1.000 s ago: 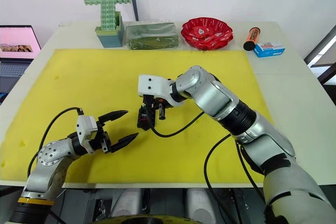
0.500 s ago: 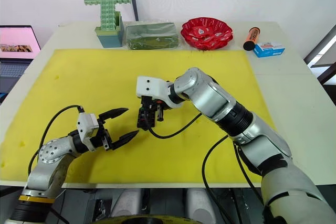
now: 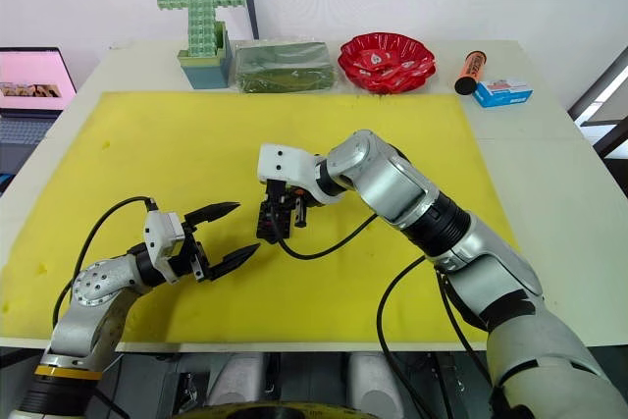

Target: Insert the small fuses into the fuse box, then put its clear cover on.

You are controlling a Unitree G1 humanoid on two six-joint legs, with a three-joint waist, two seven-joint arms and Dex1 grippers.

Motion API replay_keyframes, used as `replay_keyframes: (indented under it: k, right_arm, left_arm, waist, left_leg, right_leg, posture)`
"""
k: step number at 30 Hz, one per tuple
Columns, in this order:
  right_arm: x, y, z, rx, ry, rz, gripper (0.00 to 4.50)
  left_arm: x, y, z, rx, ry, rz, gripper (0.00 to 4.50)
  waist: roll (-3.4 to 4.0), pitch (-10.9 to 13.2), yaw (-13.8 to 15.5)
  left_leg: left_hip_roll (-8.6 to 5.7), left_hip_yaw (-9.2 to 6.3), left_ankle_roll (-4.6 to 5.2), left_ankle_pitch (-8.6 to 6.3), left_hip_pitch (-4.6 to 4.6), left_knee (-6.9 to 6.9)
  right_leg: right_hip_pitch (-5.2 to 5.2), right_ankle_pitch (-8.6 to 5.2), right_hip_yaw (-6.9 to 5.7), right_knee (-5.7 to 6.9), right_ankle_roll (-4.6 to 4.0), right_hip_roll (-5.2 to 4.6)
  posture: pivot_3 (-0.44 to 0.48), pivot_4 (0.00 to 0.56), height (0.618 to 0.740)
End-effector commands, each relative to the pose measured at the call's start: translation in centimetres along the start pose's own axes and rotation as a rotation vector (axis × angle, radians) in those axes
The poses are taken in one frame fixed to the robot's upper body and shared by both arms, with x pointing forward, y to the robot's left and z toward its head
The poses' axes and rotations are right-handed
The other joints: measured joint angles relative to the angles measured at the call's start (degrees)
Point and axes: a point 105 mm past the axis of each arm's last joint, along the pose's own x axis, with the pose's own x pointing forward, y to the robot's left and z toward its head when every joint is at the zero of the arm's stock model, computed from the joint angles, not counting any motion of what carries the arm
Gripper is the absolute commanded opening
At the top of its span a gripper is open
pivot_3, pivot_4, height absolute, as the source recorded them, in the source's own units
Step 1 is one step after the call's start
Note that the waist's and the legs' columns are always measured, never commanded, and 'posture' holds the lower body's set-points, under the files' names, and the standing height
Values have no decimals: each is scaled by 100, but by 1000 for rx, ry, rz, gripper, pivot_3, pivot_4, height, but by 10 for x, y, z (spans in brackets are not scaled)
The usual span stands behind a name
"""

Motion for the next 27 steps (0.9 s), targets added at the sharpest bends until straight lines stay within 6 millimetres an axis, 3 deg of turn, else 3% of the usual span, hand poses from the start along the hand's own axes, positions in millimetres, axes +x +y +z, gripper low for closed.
replay_keyframes:
  k: [1,27]
  right_arm:
    - [0,0,5,-21,-6,0,16]
    - [4,2,10,-25,-49,18,16]
  left_arm:
    - [1,3,8,32,-25,-1,4500]
    - [2,3,8,36,-20,0,4500]
  waist:
    - [0,0,1]
    - [-3,-2,-17]
  left_leg:
    - [0,0,0,0,0,0]
    - [3,-2,0,0,4,-1]
  right_leg:
    - [0,0,0,0,0,0]
    - [1,1,0,4,1,6]
  posture:
    - [0,150,740]
    - [0,150,740]
